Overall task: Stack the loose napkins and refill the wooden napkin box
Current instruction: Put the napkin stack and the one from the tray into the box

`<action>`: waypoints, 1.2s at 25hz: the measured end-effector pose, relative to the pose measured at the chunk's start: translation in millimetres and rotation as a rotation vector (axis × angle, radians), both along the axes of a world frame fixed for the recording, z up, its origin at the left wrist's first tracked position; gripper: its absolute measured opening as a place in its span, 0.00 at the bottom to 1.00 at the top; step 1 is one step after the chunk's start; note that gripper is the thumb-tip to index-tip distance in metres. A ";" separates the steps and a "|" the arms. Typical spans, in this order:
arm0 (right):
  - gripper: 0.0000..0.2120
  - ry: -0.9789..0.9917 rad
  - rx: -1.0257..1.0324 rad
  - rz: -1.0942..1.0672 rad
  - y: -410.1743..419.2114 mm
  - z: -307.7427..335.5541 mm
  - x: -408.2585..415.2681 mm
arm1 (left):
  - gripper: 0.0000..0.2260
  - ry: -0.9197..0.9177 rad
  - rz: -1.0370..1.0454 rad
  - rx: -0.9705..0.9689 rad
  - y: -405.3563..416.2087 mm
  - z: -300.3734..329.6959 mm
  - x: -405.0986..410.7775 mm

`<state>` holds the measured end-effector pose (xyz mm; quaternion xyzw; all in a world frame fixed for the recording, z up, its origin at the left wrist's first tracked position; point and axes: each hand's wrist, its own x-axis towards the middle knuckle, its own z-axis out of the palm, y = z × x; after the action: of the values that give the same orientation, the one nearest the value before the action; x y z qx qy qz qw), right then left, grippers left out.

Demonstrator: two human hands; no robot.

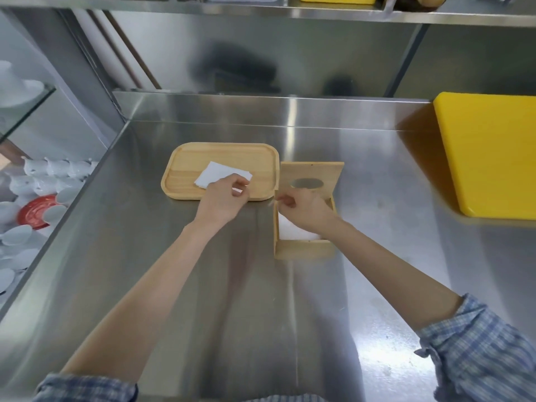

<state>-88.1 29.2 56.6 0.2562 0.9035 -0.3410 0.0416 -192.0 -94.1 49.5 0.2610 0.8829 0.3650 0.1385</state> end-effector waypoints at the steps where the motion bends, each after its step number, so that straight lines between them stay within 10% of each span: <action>1: 0.15 0.014 -0.032 -0.007 -4.7 1.9 -6.3 | 0.13 -0.003 0.012 -0.024 -4.0 0.0 -7.1; 23: 0.23 -0.268 0.035 -0.196 -16.2 -68.6 -161.6 | 0.25 -0.105 0.133 -0.525 10.1 -65.1 -153.9; 30: 0.24 -0.240 0.067 -0.234 -19.3 -88.5 -174.8 | 0.28 -0.437 0.258 -0.309 21.0 -79.7 -166.0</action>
<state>-263.0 9.9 -31.8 0.3997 0.8670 -0.2801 0.1004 -358.0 -73.1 -30.2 0.0378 0.9031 0.2886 0.3157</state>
